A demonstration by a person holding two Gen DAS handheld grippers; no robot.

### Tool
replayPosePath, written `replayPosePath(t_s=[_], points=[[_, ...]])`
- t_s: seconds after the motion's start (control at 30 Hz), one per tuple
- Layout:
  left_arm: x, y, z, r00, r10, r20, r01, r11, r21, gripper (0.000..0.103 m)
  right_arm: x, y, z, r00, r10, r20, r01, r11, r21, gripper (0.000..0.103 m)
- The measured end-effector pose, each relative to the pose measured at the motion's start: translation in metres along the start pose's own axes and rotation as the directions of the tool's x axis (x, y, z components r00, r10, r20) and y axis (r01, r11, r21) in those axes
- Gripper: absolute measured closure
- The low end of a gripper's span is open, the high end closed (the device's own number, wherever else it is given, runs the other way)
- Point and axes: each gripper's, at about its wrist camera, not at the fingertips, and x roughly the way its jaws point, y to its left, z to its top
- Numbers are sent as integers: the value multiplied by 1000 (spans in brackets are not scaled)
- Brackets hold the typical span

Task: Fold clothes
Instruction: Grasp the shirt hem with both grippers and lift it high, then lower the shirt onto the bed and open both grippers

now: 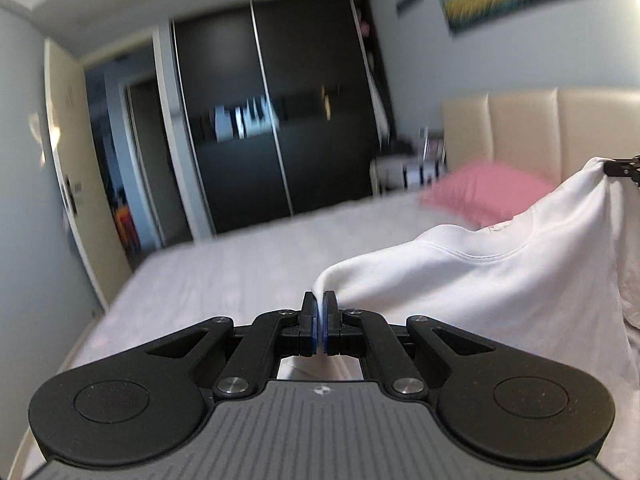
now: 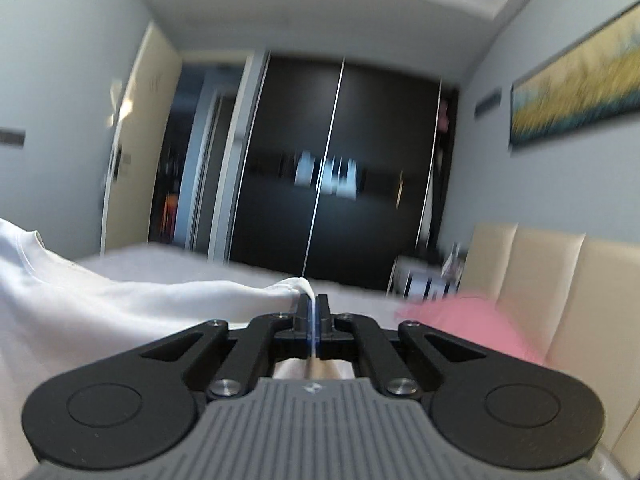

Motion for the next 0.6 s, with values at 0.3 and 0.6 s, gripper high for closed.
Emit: replayPosePath(t_s=[0.3,0.6], points=[[114,10,-48,974,14,-227,-7,999,34,102,125,23,-78,971,15,-239,-8,1000,29,102],[175,12,-82,948,15,-318,-16,1000,0,98,196,29,-119,936,5,-352,12,999,47,98]])
